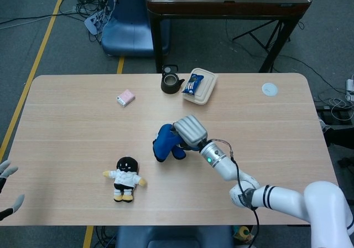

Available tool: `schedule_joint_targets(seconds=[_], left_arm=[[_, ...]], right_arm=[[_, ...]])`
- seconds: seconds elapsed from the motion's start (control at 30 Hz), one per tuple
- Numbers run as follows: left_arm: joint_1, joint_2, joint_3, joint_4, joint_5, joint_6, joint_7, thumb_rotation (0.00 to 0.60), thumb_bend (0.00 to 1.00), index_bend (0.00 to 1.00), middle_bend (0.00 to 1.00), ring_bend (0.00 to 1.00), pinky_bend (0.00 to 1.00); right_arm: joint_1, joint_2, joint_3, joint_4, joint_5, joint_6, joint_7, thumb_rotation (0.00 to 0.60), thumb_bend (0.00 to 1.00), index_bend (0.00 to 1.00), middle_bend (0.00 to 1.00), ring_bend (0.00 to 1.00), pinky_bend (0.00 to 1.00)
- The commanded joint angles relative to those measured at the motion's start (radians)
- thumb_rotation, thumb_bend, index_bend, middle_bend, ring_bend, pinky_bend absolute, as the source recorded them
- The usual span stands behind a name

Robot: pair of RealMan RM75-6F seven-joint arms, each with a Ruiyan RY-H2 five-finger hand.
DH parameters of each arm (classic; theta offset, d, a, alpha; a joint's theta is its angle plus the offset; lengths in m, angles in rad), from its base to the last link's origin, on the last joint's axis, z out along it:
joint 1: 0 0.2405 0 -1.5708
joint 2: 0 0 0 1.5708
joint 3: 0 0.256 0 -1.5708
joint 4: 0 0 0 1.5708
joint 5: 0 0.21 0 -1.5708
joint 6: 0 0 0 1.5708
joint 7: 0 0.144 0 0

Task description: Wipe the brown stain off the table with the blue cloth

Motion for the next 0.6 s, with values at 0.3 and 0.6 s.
schedule_joint_targets(seconds=[0.3,0.6], left_arm=[[0.014,0.004,0.001,0.016,-0.012,0.007,-0.020,0.600,0.25,0.22,0.12,0.11,0.17],[0.027,0.004,0.002,0.027,-0.021,0.014,-0.032,0.600,0.25,0.22,0.12,0.11,0.17]], right_arm=[[0.100,-0.197,-0.055,0.200,-0.006,-0.050,-0.136,0.600,0.47,0.79,0.64,0.64,0.87],[0.136,-0.304,-0.094,0.384,-0.045,-0.090,-0.128,0.600,0.47,0.80,0.65,0.64,0.87]])
